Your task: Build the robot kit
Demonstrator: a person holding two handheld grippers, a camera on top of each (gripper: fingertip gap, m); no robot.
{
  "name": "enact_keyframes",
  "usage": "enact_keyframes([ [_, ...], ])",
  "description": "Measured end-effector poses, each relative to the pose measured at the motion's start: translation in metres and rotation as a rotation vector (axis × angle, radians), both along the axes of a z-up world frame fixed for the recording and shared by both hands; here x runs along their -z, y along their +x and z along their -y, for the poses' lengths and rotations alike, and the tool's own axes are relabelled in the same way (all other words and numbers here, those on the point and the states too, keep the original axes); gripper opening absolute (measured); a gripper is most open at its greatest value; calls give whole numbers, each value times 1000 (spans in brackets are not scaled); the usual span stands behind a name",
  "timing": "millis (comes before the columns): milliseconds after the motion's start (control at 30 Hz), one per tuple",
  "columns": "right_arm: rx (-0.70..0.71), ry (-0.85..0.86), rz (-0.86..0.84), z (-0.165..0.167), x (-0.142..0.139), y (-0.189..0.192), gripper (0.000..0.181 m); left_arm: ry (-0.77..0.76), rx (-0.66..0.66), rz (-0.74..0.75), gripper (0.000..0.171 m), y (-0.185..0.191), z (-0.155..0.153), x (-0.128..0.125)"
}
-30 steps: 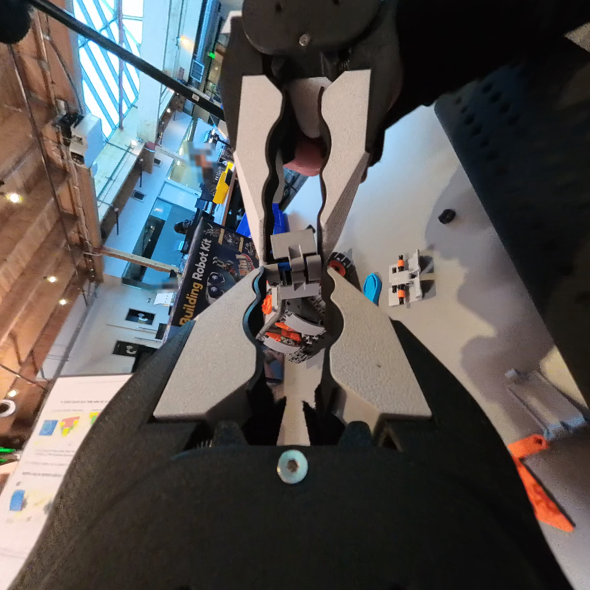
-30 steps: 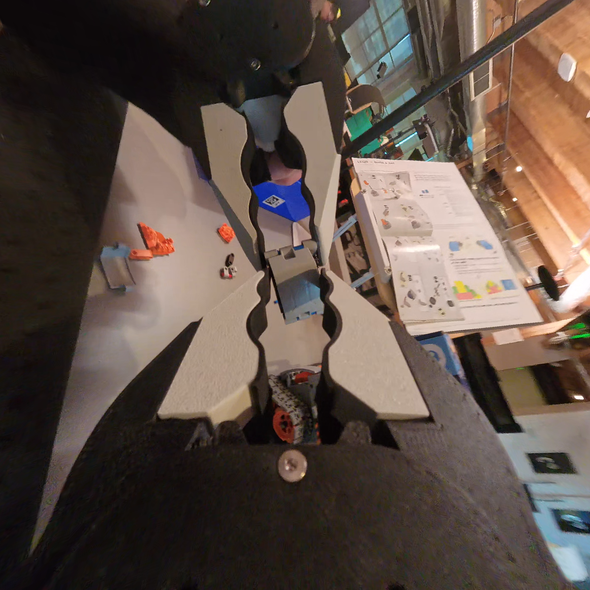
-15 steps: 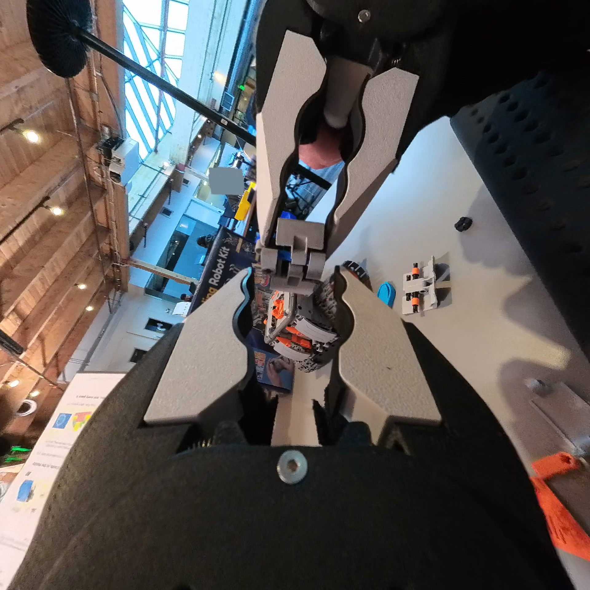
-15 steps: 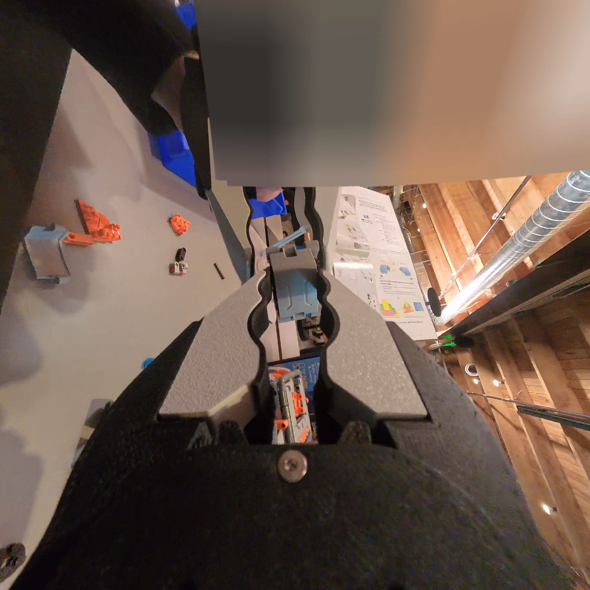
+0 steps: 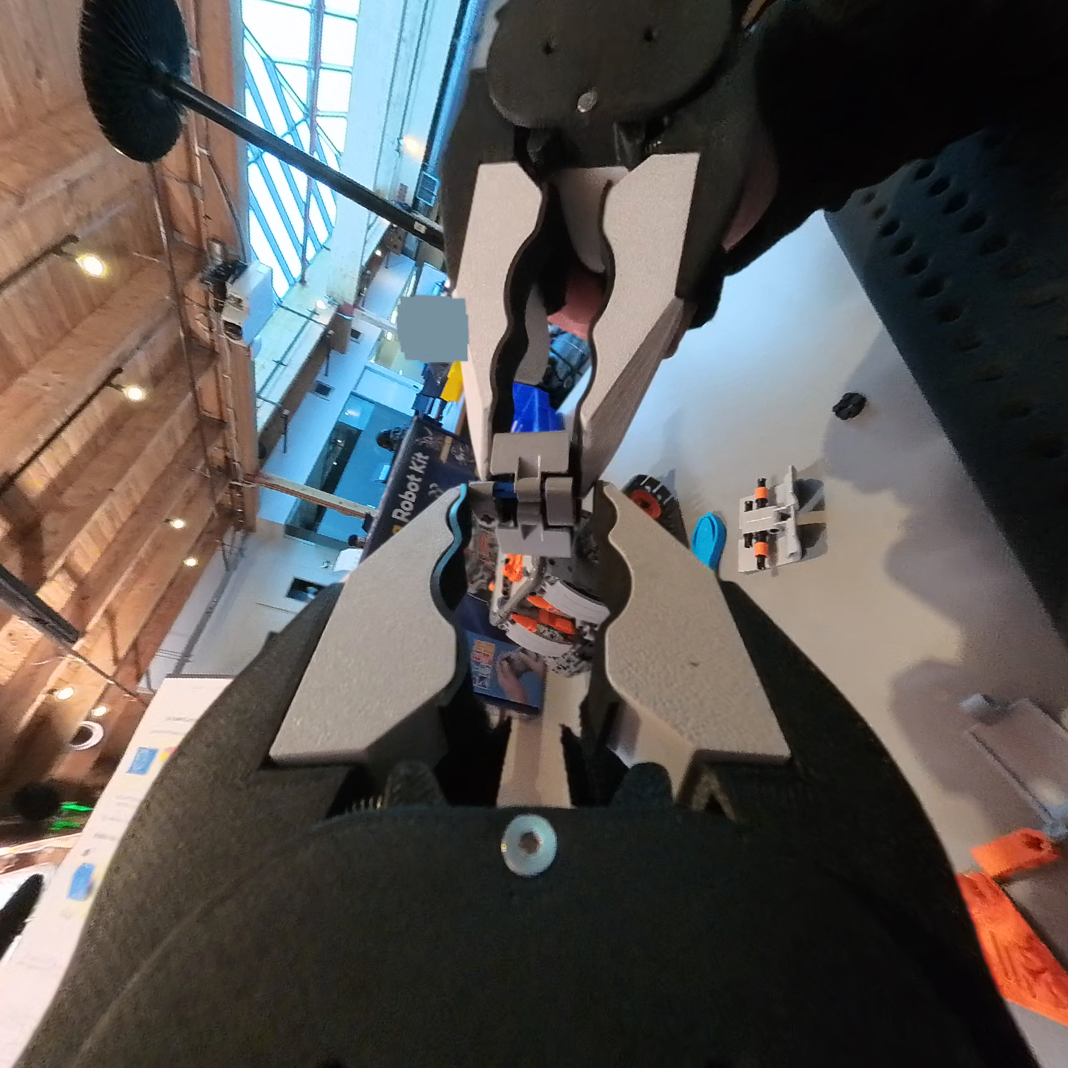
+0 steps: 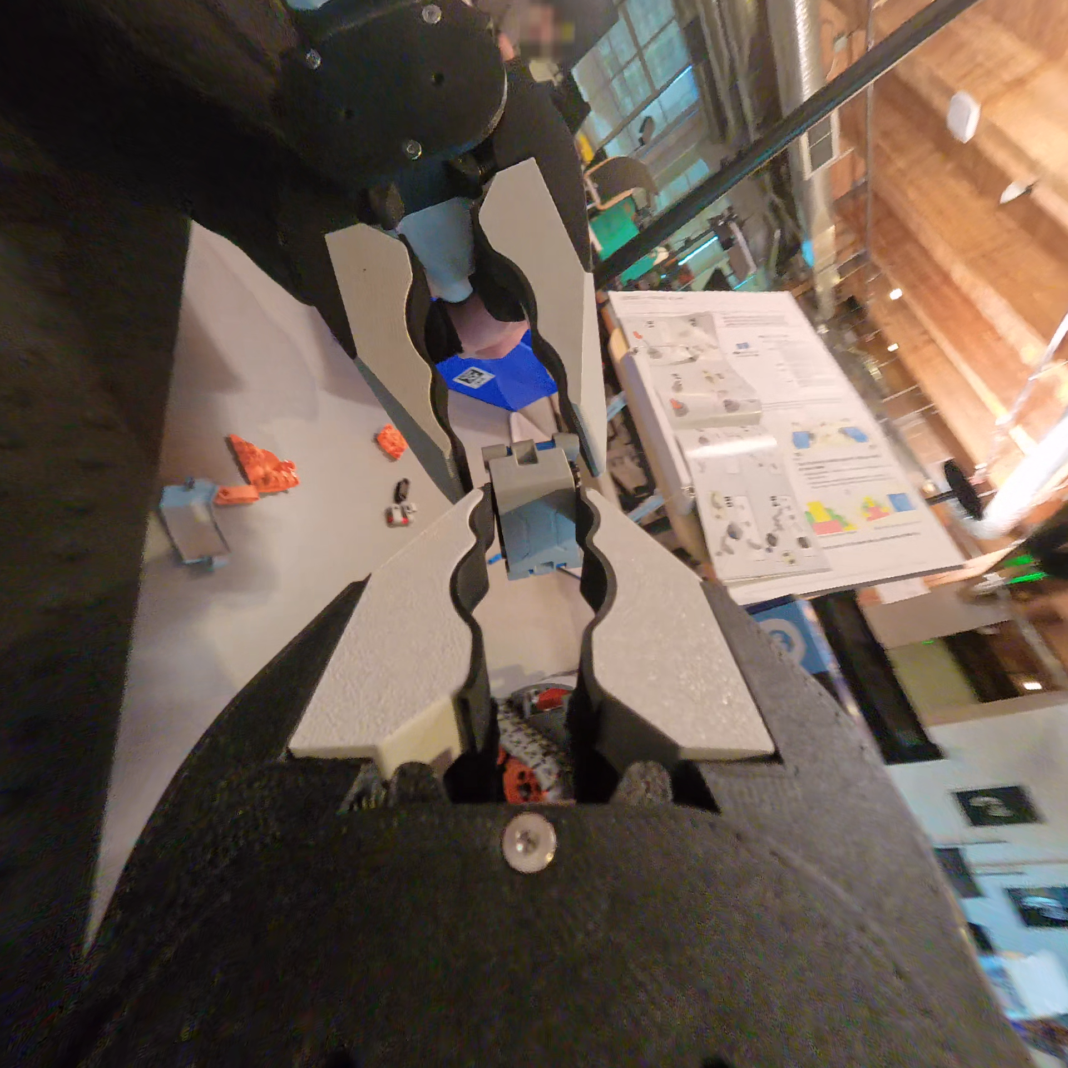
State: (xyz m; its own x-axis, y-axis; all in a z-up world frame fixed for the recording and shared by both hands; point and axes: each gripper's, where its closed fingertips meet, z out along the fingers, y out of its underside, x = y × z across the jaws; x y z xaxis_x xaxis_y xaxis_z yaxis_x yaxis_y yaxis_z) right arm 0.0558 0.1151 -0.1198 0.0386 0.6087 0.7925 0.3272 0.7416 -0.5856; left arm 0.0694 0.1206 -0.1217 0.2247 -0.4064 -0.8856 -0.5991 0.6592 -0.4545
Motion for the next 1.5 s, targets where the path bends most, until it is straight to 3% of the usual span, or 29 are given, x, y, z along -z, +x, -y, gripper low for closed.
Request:
enact_keyframes([
  [133, -28, -122, 5, 2, 0, 0, 25, -99, 20, 27, 38, 2, 3, 0],
  [267, 35, -75, 73, -2, 5, 1, 24, -131, -33, -8, 35, 2, -1, 7],
  [433, 10, -179, 97, -2, 10, 1, 23, -156, -46, -32, 32, 2, -1, 12],
  [633, -87, -365, 83, -1, 14, 4, 23, -245, -31, 49, 29, 6, 1, 13],
  [767, -76, -325, 81, -1, 12, 5, 22, -246, -33, 75, 30, 5, 0, 13],
  [867, -91, -320, 53, -3, 11, 6, 23, -311, -25, 94, 33, 5, -3, 12],
  [1067, -252, -425, -95, 8, -9, 13, 23, -303, 71, 197, 34, 8, 9, -9],
  [1300, -226, -334, -107, 7, -7, 12, 23, -412, 114, 243, 37, 5, 10, -6],
  [1367, -215, -272, -119, 8, -9, 13, 23, -456, 160, 253, 45, 2, 14, -6],
  [1500, -154, -125, -83, 7, -2, 11, 23, -534, 223, 287, 35, -6, 15, -4],
])
